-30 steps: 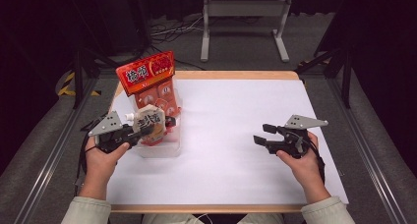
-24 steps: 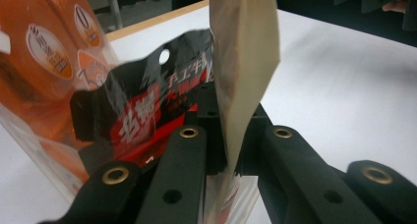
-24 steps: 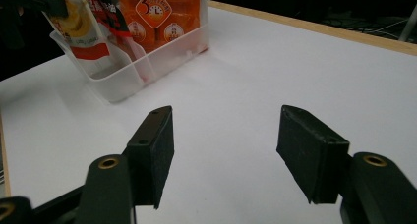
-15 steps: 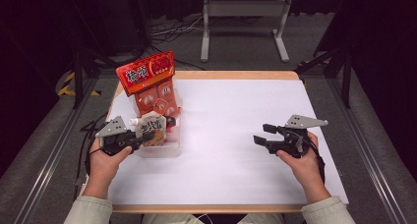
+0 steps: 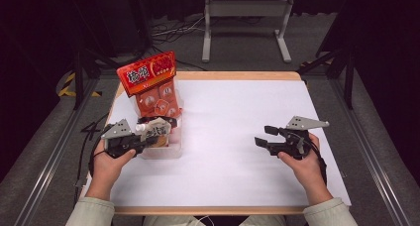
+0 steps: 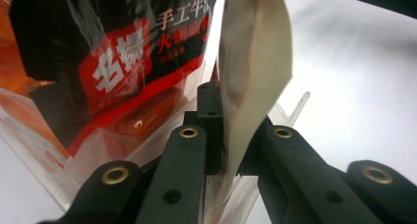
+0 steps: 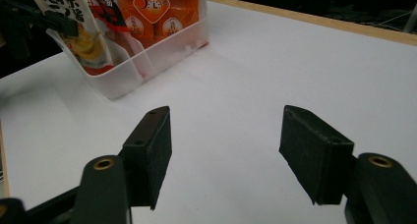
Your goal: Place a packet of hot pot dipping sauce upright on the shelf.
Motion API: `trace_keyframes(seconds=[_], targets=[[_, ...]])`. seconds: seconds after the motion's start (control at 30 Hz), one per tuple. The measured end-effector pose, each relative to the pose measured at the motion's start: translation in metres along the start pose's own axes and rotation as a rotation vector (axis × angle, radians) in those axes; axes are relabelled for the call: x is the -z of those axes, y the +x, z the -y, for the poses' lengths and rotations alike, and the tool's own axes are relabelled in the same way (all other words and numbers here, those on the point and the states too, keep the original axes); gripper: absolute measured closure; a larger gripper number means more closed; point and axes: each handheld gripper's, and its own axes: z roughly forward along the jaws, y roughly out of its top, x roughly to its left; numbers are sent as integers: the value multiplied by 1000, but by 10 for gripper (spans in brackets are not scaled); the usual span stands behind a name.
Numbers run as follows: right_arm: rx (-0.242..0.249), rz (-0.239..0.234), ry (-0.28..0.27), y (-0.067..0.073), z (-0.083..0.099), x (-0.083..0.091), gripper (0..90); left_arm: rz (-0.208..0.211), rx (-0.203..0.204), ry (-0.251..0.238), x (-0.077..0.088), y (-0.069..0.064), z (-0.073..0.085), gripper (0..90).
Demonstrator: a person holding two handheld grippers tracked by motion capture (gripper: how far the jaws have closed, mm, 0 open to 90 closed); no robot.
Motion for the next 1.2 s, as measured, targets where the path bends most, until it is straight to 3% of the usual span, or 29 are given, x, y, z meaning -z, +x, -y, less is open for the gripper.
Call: trace_keyframes(seconds=[0.37,0.53,0.67,0.8,1.03,1.2], targets=[[-5,-6,-5,0,0,0,373,2,28,9,3,3,4,835],[-5,-7,-10,0,0,0,368,-14,52,-22,9,5,8,787],[-5,-8,-11,0,0,-1,366,-18,41,-32,12,5,9,757],[-8,-9,-14,0,0,0,365,-39,41,-49,15,2,8,654],[-6,-4,-27,0,1,5,358,-122,70,-139,33,-6,6,249],[-5,6,-48,-2,4,13,344,-163,61,-161,51,-14,6,132]])
